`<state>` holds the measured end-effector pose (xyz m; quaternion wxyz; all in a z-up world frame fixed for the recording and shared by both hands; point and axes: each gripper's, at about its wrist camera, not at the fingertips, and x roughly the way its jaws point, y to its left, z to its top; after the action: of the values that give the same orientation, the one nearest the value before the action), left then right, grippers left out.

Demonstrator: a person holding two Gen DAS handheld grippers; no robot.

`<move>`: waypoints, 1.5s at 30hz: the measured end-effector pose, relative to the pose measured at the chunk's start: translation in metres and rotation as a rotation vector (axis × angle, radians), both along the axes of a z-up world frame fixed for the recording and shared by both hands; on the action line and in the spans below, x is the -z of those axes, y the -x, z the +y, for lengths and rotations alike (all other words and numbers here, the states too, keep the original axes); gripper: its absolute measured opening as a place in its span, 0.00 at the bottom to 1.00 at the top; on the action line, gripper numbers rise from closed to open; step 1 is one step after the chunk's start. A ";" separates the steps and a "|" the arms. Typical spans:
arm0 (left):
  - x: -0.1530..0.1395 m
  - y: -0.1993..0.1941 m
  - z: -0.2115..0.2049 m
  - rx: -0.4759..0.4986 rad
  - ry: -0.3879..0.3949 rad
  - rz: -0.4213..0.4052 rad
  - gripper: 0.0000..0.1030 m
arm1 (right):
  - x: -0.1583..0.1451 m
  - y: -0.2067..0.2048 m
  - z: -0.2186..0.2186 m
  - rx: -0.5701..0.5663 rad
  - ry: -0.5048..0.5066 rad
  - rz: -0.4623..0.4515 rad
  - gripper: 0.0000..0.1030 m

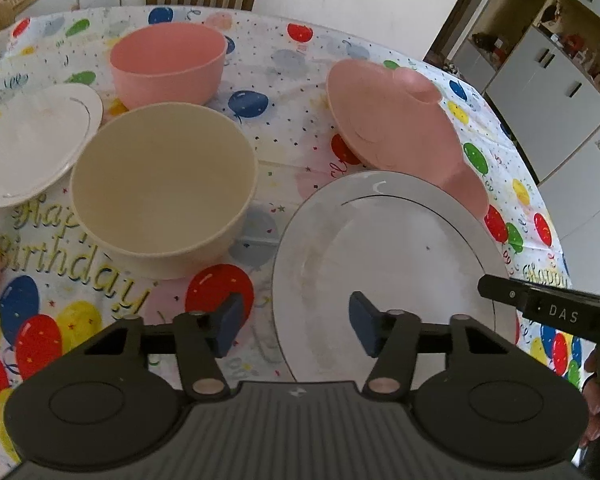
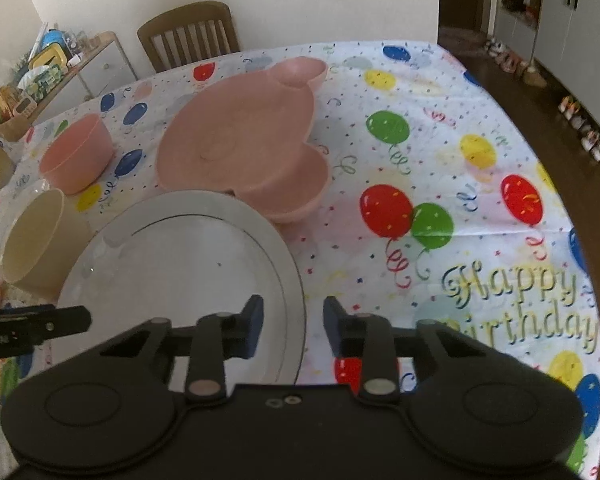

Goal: Organize plates and bowls

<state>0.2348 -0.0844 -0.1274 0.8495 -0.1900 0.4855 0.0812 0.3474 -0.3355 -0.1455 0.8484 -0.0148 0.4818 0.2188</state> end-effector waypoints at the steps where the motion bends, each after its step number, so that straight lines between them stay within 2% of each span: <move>1: 0.001 -0.001 0.001 -0.005 0.014 0.003 0.45 | 0.000 -0.001 -0.001 -0.003 -0.009 0.006 0.23; 4: 0.006 -0.002 0.004 -0.018 0.045 0.014 0.38 | 0.000 -0.003 -0.001 -0.008 -0.017 0.013 0.22; 7: 0.007 -0.001 0.005 -0.021 0.070 0.014 0.30 | 0.001 -0.004 -0.003 -0.008 -0.031 0.024 0.17; 9: 0.007 -0.001 0.006 -0.019 0.077 0.012 0.29 | 0.001 -0.004 -0.004 -0.009 -0.030 0.024 0.13; 12: 0.007 0.002 0.008 -0.018 0.091 0.006 0.29 | 0.002 -0.005 -0.008 -0.006 -0.035 0.027 0.08; 22: 0.003 0.017 0.003 0.049 0.085 0.004 0.29 | 0.002 0.014 -0.017 0.005 -0.035 0.035 0.08; 28: 0.000 0.035 -0.005 0.100 0.103 0.009 0.29 | 0.000 0.043 -0.030 0.020 -0.023 0.043 0.08; 37: -0.010 0.061 -0.020 0.209 0.115 0.008 0.29 | -0.005 0.095 -0.052 0.113 -0.023 0.039 0.08; 45: -0.006 0.081 -0.036 0.303 0.109 0.012 0.29 | -0.004 0.132 -0.068 0.196 -0.012 0.033 0.08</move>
<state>0.1537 -0.1205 -0.1210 0.8376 -0.1596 0.5173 -0.0733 0.2158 -0.4035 -0.1412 0.8577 0.0409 0.4936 0.1379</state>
